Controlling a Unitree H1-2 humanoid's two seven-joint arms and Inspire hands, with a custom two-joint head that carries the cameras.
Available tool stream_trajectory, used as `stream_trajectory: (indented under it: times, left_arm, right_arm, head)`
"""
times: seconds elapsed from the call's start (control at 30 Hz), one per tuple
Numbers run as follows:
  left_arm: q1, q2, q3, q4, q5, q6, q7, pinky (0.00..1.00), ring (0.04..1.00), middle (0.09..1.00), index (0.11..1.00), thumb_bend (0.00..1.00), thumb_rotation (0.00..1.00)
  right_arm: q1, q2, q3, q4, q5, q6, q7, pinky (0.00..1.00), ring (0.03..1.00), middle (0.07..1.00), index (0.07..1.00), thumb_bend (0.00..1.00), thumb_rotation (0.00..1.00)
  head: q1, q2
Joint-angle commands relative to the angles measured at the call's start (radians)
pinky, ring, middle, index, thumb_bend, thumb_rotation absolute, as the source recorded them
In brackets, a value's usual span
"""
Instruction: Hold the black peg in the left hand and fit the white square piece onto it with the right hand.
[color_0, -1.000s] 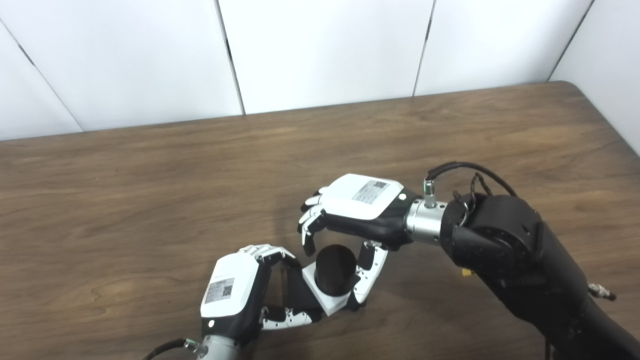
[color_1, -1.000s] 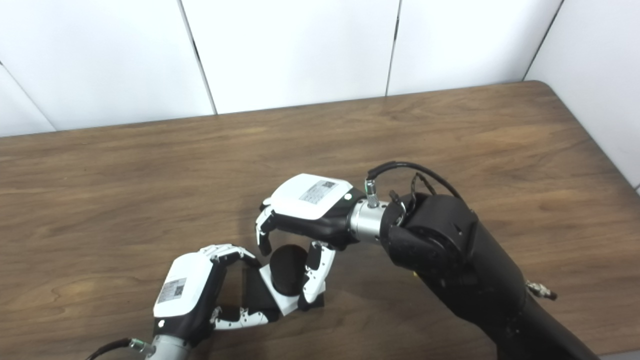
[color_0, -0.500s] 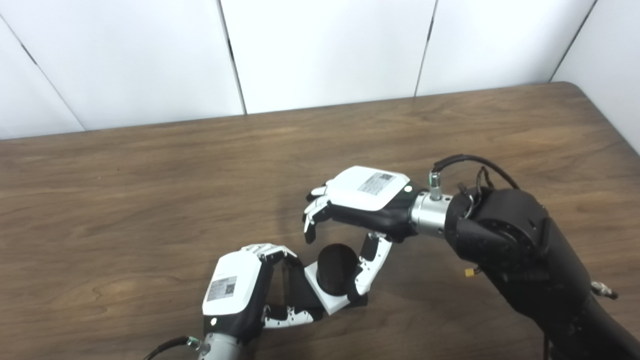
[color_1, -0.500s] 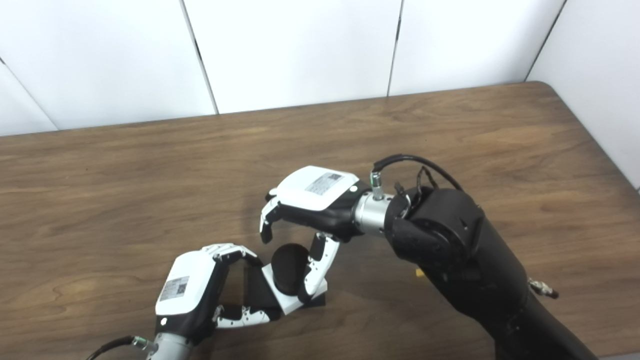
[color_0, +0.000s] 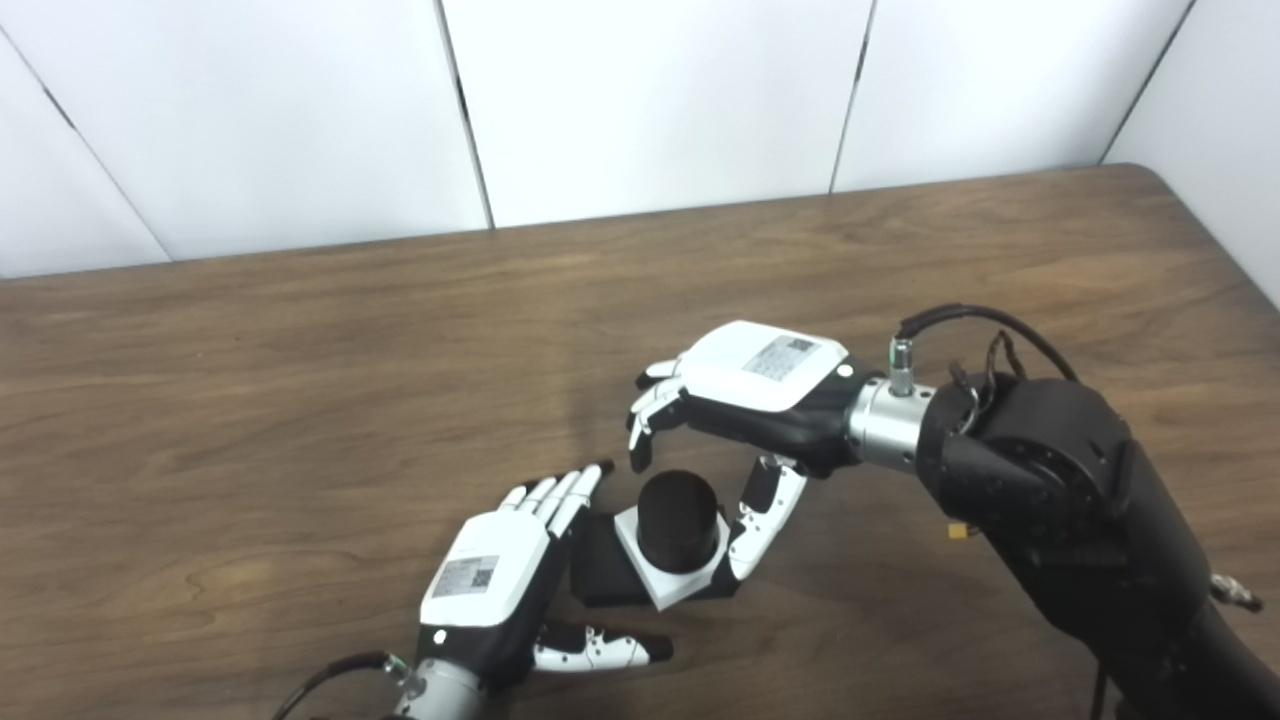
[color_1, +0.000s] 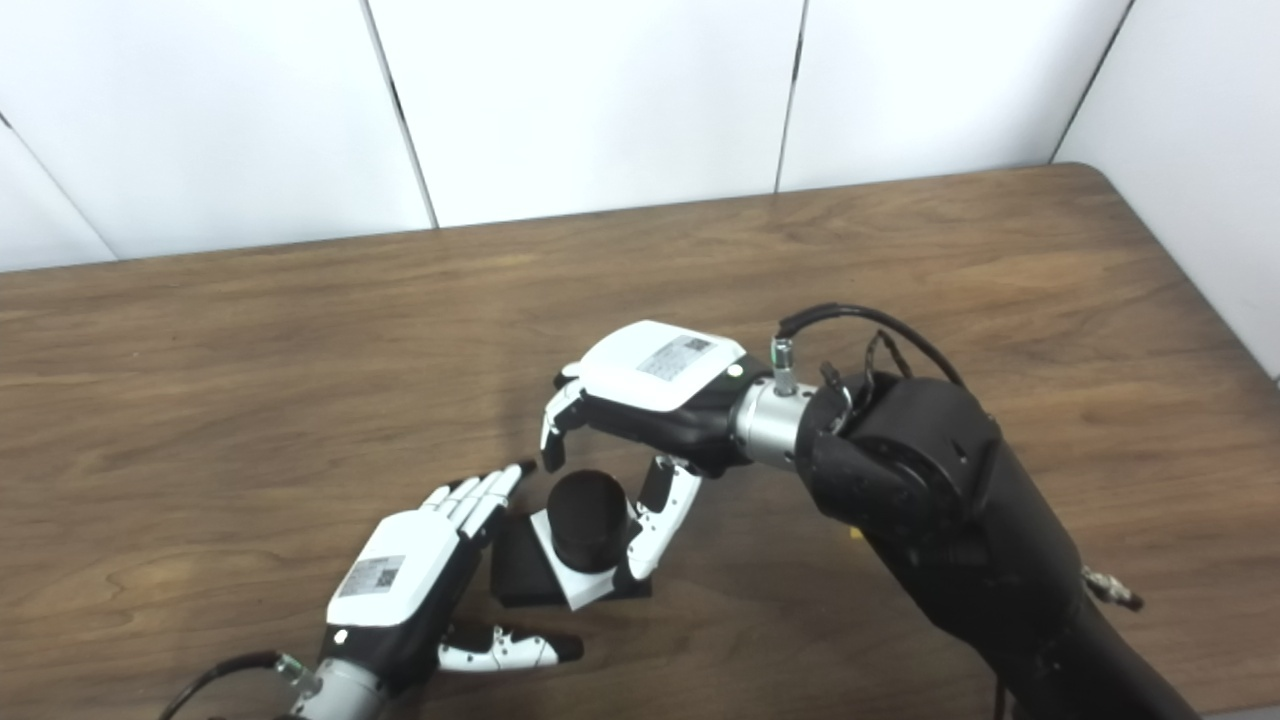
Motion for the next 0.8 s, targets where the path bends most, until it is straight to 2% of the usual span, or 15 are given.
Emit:
stream_trajectory:
  times: [0.0,0.1,0.17,0.2,0.23,0.33,0.4,0.47,0.57,0.63,0.67,0.73,0.77]
  left_arm:
    - [0.008,0.015,0.012,-0.04,-0.071,0.038,-0.09,0.95,0.97,0.973,1.0,1.0,0.64]
    - [0.002,0.027,0.063,-0.111,-0.188,0.092,-0.156,0.98,0.987,0.984,1.0,1.0,0.64]
    - [0.007,0.035,0.121,-0.152,-0.293,0.121,-0.17,0.98,0.994,0.991,1.0,1.0,0.65]
    - [0.01,0.037,0.143,-0.162,-0.329,0.128,-0.17,0.95,0.988,0.989,1.0,1.0,0.65]
    - [0.015,0.036,0.171,-0.174,-0.37,0.136,-0.162,0.93,0.986,0.988,1.0,1.0,0.66]
    - [0.054,0.005,0.272,-0.192,-0.479,0.148,-0.092,0.81,0.948,0.978,1.0,1.0,0.66]
    - [0.085,-0.04,0.34,-0.165,-0.57,0.102,-0.015,0.88,0.977,0.995,1.0,1.0,0.67]
    - [0.107,-0.071,0.388,-0.131,-0.626,0.047,0.053,0.95,0.988,0.999,1.0,0.98,0.74]
    - [0.134,-0.082,0.412,-0.095,-0.645,-0.018,0.131,0.96,0.985,1.0,1.0,0.78,0.84]
    - [0.147,-0.085,0.416,-0.091,-0.654,-0.018,0.159,0.96,0.983,1.0,1.0,0.67,0.87]
    - [0.151,-0.097,0.428,-0.091,-0.687,0.002,0.172,0.94,0.979,1.0,1.0,0.63,0.89]
    - [0.153,-0.124,0.455,-0.078,-0.757,0.014,0.206,0.96,0.978,1.0,1.0,0.62,0.91]
    - [0.152,-0.132,0.467,-0.068,-0.793,0.006,0.22,0.94,0.961,0.991,1.0,0.64,0.92]
  right_arm:
    - [-0.02,-0.021,-0.034,-0.023,0.013,0.014,-0.021,0.92,0.937,0.836,0.702,1.0,0.42]
    - [-0.011,-0.034,-0.072,-0.027,0.05,0.051,-0.011,0.92,0.939,0.844,0.725,1.0,0.43]
    - [-0.003,-0.046,-0.109,-0.029,0.094,0.104,0.003,0.91,0.944,0.855,0.744,1.0,0.44]
    - [0.0,-0.052,-0.121,-0.028,0.115,0.126,0.005,0.9,0.948,0.865,0.763,1.0,0.44]
    - [0.008,-0.061,-0.137,-0.028,0.134,0.145,0.002,0.9,0.95,0.87,0.772,1.0,0.44]
    - [0.096,-0.067,-0.226,-0.026,0.212,0.194,-0.067,0.83,0.952,0.889,0.821,0.96,0.53]
    - [0.195,-0.05,-0.288,-0.011,0.246,0.168,-0.169,0.84,0.96,0.921,0.893,0.86,0.71]
    - [0.306,-0.005,-0.359,0.029,0.306,0.112,-0.304,0.86,0.963,0.951,0.947,0.77,0.83]
    - [0.453,0.072,-0.44,0.089,0.384,0.016,-0.487,0.84,0.932,0.977,0.985,0.76,0.91]
    - [0.525,0.129,-0.476,0.112,0.475,-0.024,-0.564,0.85,0.935,0.987,0.991,0.68,0.98]
    - [0.564,0.176,-0.503,0.124,0.562,-0.033,-0.598,0.92,0.968,0.995,0.997,0.6,0.99]
    - [0.618,0.26,-0.546,0.14,0.703,-0.027,-0.657,0.98,0.992,0.999,1.0,0.53,1.0]
    - [0.639,0.294,-0.561,0.145,0.74,-0.021,-0.685,0.99,0.997,1.0,1.0,0.51,1.0]
  head:
    - [0.001,-0.003]
    - [0.001,-0.005]
    - [0.001,-0.01]
    - [0.003,-0.013]
    - [0.004,-0.012]
    - [0.006,-0.017]
    - [0.005,-0.02]
    - [0.006,-0.021]
    - [0.006,-0.019]
    - [0.002,-0.018]
    - [0.0,-0.016]
    - [-0.002,-0.015]
    - [-0.007,-0.014]
